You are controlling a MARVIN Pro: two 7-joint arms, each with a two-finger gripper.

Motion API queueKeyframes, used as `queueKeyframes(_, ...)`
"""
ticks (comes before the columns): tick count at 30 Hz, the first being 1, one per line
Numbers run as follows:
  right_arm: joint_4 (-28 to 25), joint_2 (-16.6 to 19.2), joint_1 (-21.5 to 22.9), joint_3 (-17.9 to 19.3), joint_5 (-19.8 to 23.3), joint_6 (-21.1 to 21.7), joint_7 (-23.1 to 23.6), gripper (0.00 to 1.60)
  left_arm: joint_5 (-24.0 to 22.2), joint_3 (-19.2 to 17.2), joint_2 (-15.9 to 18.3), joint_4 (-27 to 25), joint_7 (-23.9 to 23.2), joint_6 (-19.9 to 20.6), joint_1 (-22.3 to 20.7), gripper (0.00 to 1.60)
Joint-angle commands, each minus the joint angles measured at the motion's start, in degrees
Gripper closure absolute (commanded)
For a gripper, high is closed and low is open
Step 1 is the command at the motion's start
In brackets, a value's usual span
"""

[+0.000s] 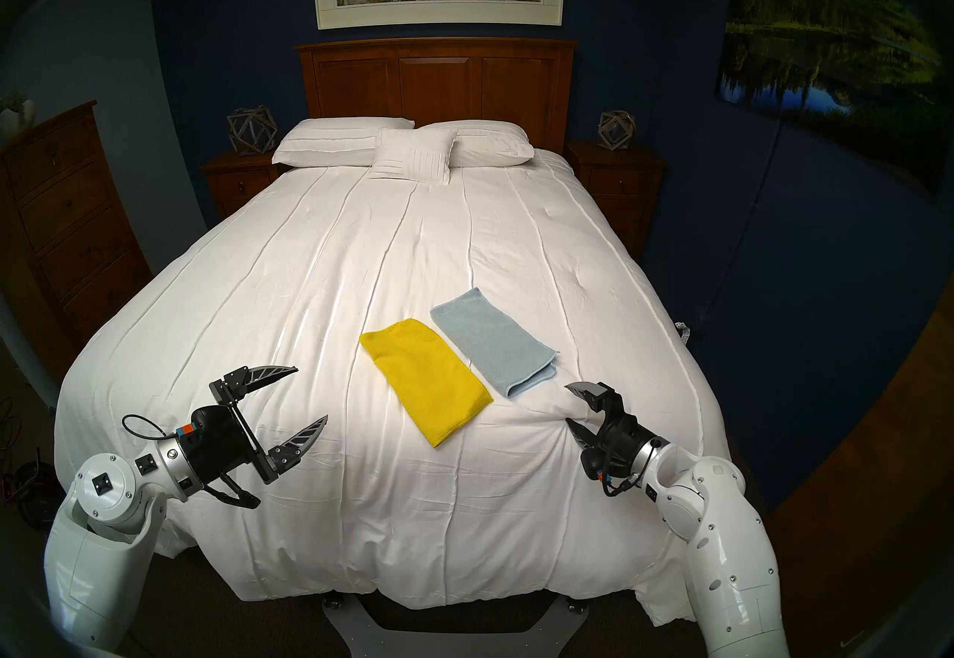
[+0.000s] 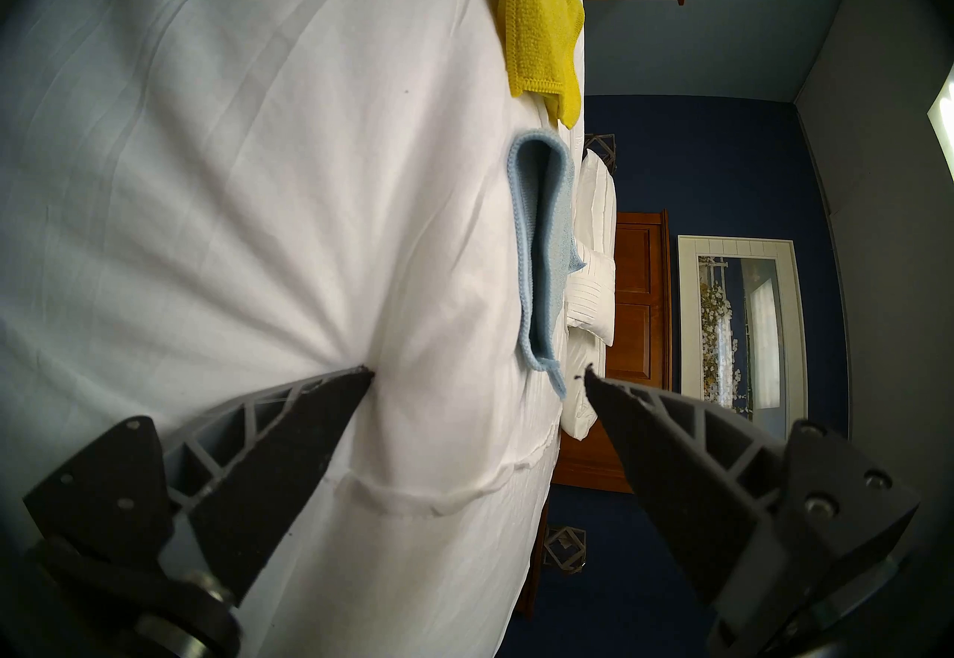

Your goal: Fold the hand towels twice and stack them up

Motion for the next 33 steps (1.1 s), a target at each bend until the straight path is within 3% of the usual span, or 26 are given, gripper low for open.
queueKeyframes(1,-0.24,0.0,0.11,-0.04,-0.03,0.01,-0.03,0.0,-0.07,-0.13,0.03,-0.48,-0.05,0.0,0.06,0.0)
queueKeyframes(8,-8.05,0.65,-4.57,1.84,2.94,-2.51,1.57,0.0,-0.03,-0.14,-0.04,-0.42,-0.13,-0.03,0.0,0.0)
queueKeyframes(12,-9.86,1.09,-5.6,2.77,4.18,-4.01,1.72,0.0,-0.01,-0.15,-0.08,-0.4,-0.16,-0.04,-0.03,0.0)
queueKeyframes(16,-13.22,0.52,-7.14,4.16,4.9,-2.78,4.83,0.0,0.0,-0.18,-0.12,-0.43,-0.2,-0.02,-0.02,0.0)
queueKeyframes(23,-7.67,0.33,0.93,2.39,3.86,-1.48,6.62,0.0,0.03,-0.19,-0.18,-0.4,-0.26,-0.03,-0.07,0.0)
queueKeyframes(24,-8.17,1.18,0.34,1.78,4.18,-0.16,6.31,0.0,0.04,-0.19,-0.19,-0.38,-0.27,-0.04,-0.08,0.0)
queueKeyframes(32,-5.36,1.24,6.01,-0.08,5.39,-1.4,6.77,0.0,0.07,-0.19,-0.26,-0.32,-0.34,-0.06,-0.15,0.0)
queueKeyframes(33,-6.37,1.3,5.01,0.02,6.68,-1.1,6.51,0.0,0.08,-0.19,-0.27,-0.32,-0.34,-0.06,-0.16,0.0)
